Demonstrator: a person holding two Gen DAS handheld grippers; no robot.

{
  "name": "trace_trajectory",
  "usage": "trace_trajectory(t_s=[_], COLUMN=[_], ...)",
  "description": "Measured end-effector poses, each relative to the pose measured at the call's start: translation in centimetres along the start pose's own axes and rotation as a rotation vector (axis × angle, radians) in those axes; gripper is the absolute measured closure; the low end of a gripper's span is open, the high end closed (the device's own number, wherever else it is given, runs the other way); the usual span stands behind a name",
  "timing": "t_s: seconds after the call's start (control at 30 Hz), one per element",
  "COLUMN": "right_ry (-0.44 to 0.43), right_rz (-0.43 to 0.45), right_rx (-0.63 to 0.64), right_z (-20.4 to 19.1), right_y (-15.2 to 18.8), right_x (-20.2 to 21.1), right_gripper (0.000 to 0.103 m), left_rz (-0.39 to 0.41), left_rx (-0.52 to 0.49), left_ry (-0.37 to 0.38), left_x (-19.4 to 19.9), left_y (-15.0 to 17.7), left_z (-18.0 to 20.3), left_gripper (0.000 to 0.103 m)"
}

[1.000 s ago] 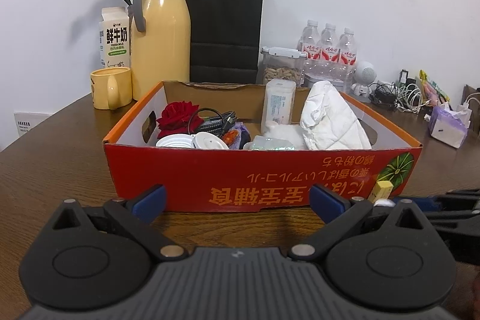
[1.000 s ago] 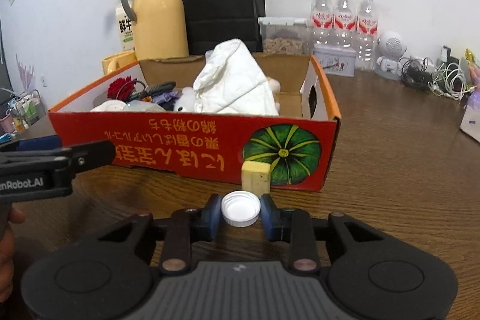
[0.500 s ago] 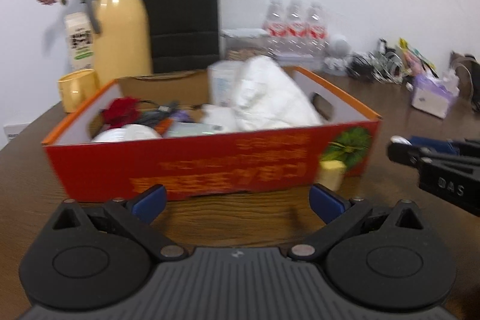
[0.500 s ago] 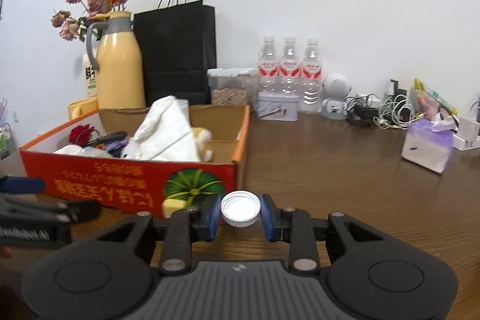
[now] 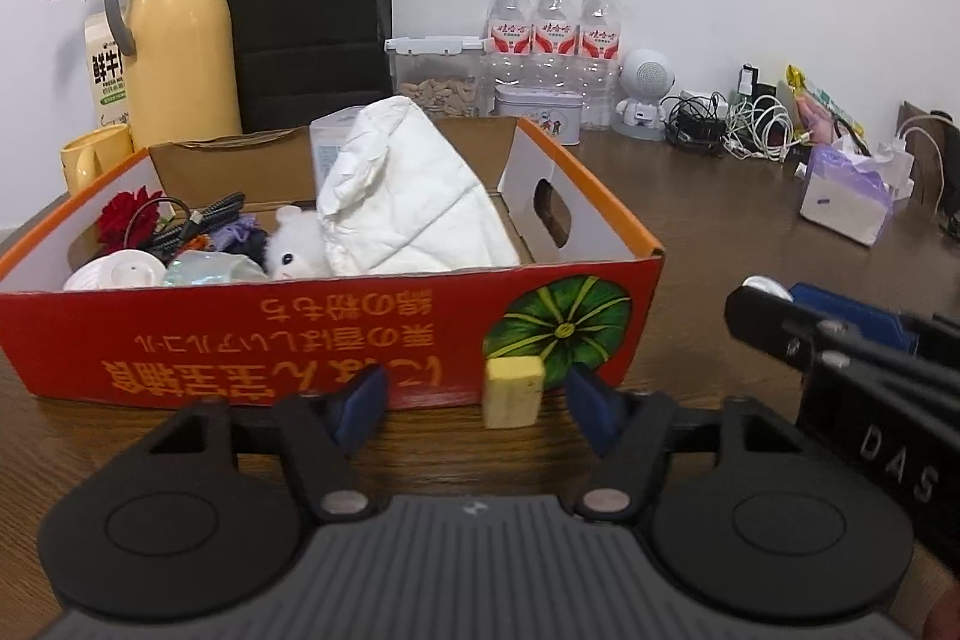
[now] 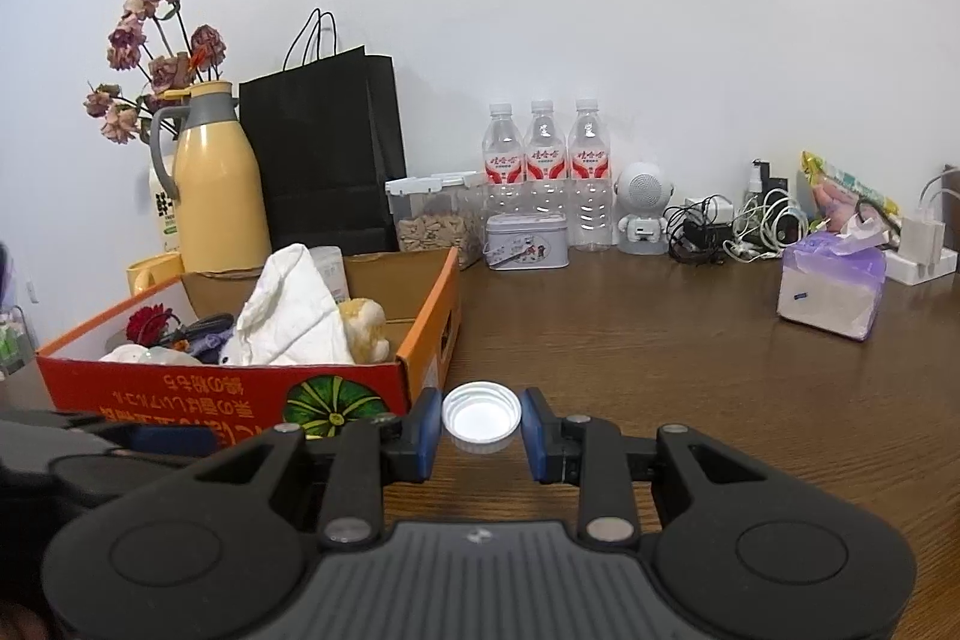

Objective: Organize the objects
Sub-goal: 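Grasp the white cap with right gripper while left gripper grasps the yellow block, then carry the white cap and yellow block over the box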

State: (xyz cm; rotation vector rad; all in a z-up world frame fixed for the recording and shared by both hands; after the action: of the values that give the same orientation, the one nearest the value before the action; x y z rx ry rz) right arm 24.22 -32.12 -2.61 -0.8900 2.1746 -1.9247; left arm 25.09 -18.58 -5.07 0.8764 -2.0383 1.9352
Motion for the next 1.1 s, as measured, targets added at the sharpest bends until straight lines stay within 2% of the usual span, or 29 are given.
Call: trace_trajectory(t_s=[0.07,0.1,0.13,0.67,0.77,0.97,1.1], right_ry=[-0.004,-0.008,-0.013,-0.043,-0.037,-0.042,-0.099], right_rz=[0.004,0.003,0.003,0.011,0.025,0.051,0.065], right_rx=[0.0,-0.002,-0.002,-0.061,-0.046,0.079,0.079], right_z=[-0.1,-0.1,-0.1,0.5,0.2,-2.6,-4.7], right_y=[0.0,0.0,0.1,0.1,0.1,-0.4,-1.8], right_x=[0.0,0.0,0.1,0.0,0.2,0.2,-0.4], right_gripper=[0.076,0.076,0.076,0.076,0.076,0.076,0.076], left_rz=[-0.004,-0.008,-0.009,0.066,0.102,0.165,0.201], left_rx=[0.005,0.004,0.004,0.037,0.058,0.082,0.111], left_ry=[0.003,0.013,0.029,0.105,0.114,0.102,0.068], left_x=[-0.1,-0.1,-0.1,2.7,3.6,4.7,4.7], left_y=[0.0,0.1,0.1,0.2,-0.1,-1.0,-2.5], left_z=[0.2,0.3,0.3,-1.5,-2.8,-6.1,-9.0], left_gripper=[0.051,0.07,0.08,0.082,0.082,0.082,0.082])
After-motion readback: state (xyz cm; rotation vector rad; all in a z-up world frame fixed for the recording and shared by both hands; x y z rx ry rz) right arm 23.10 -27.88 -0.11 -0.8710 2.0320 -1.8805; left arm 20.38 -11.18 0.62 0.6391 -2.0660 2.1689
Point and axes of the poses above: each gripper's, at about its wrist camera, not at the fingertips, and x roughly against the way its jaws point, z to its right, y to its underside, the point moved 5 cm from there along -x, roughly the way its jaws point, and after that the axes turned 15 degrees about -y, right-handed, at the moved point
